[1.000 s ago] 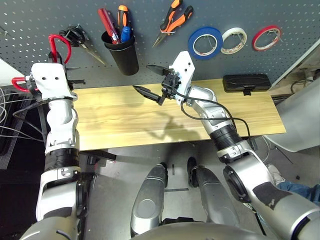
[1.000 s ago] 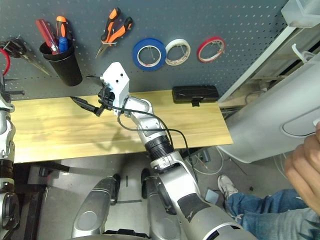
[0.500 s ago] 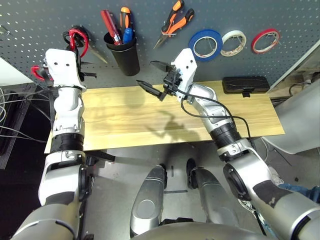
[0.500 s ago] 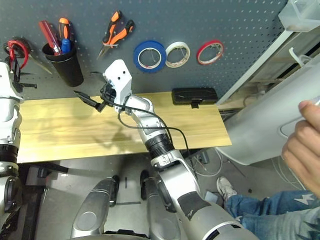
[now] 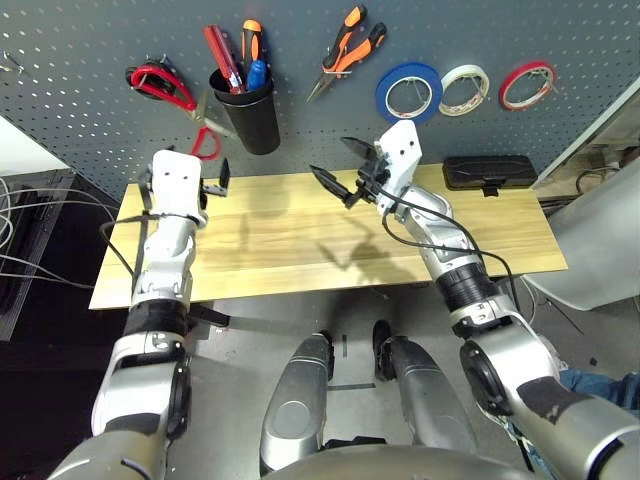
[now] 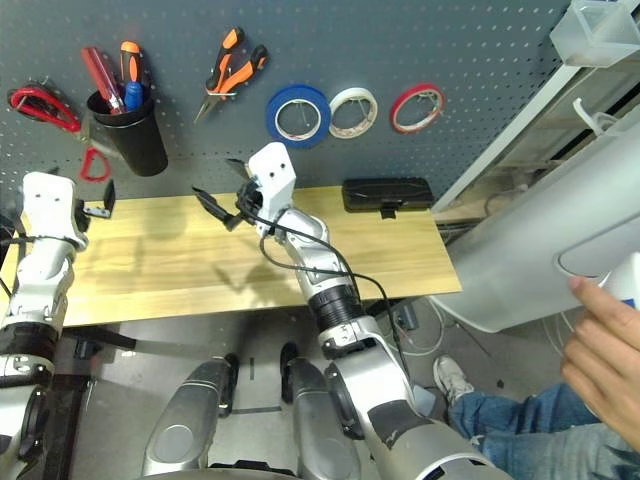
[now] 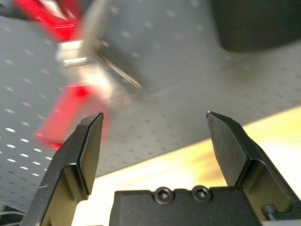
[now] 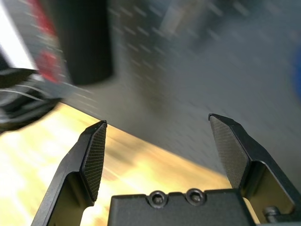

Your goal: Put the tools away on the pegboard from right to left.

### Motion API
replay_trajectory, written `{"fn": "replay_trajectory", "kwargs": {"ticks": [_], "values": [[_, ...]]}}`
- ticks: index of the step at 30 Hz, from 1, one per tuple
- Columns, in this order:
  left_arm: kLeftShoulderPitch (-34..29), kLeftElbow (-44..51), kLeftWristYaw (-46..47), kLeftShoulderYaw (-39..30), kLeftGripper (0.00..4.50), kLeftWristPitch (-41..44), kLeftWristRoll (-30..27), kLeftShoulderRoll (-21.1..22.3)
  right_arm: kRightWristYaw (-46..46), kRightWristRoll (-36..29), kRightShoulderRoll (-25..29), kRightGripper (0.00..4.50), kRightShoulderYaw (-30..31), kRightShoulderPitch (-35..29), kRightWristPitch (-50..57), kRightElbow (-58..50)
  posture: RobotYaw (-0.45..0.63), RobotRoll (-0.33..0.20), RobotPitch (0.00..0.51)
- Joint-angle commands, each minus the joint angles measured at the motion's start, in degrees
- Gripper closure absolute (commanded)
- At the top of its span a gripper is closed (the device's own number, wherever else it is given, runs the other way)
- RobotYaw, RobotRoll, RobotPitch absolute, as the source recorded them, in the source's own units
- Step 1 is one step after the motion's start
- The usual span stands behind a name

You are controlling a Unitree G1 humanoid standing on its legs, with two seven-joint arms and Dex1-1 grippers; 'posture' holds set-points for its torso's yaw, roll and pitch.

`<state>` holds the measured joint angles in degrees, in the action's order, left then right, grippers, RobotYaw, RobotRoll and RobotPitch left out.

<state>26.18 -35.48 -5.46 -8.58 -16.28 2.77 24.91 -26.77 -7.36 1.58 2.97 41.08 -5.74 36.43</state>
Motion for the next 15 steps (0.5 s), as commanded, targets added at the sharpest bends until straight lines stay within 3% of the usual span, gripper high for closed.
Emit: {"fn": "replay_trajectory", "kwargs": {"ticks": [1, 15], "values": [[-2.36, 0.83, -1.43, 1.96, 0.02, 1.66, 0.66, -1.14, 4.55, 0.02, 0.44, 0.00, -2.85, -0.78, 0.53, 3.42, 0.16, 0.000, 0.242], [-2.24, -4.13, -2.92, 2.70, 0.02, 7.91, -1.72, -5.98, 15.11, -0.60, 6.36, 0.00, -11.40, 0.25, 0.49, 15.43, 0.10, 0.000, 0.259]]}}
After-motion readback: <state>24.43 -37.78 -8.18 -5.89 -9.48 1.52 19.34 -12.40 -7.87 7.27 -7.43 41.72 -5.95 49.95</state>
